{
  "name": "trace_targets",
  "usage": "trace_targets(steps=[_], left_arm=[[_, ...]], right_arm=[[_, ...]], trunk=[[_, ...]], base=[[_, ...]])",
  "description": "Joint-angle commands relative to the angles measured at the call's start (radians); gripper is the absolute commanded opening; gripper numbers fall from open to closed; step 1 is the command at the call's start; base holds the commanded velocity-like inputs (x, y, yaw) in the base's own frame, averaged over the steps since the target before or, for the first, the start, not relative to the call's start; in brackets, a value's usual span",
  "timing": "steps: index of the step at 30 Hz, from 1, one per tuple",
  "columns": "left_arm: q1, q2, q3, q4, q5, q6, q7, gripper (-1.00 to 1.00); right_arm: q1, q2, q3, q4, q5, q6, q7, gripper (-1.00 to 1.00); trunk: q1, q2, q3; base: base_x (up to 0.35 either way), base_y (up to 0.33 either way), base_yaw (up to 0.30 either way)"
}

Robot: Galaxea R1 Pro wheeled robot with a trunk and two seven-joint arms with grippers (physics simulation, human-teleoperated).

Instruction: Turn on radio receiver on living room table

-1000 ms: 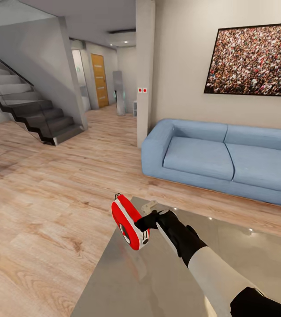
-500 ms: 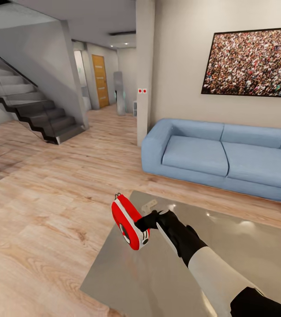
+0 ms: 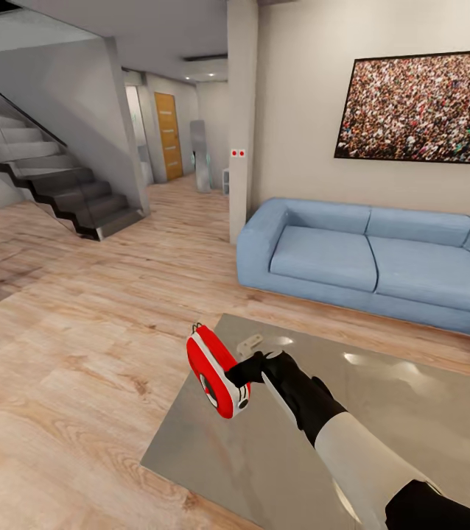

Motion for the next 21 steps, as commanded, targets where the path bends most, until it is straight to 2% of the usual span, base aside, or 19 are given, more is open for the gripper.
trace_targets(steps=[1,10,21], left_arm=[[0.000,0.000,0.000,0.000,0.000,0.000,0.000,1.00],[0.000,-0.001,0.000,-0.001,0.001,0.001,0.000,1.00],[0.000,0.002,0.001,-0.001,0.000,0.000,0.003,1.00]], right_arm=[[0.000,0.000,0.000,-0.001,-0.004,0.000,0.000,-1.00],[0.000,0.000,0.000,-0.001,-0.004,0.000,0.000,-1.00],[0.000,0.000,-0.001,-0.001,-0.004,0.000,0.001,-1.00]], trunk=[[0.000,0.000,0.000],[0.000,0.000,0.011],[0.000,0.000,0.024]], base=[[-0.004,0.000,0.000],[-0.001,0.000,-0.092],[0.000,0.000,-0.010]])
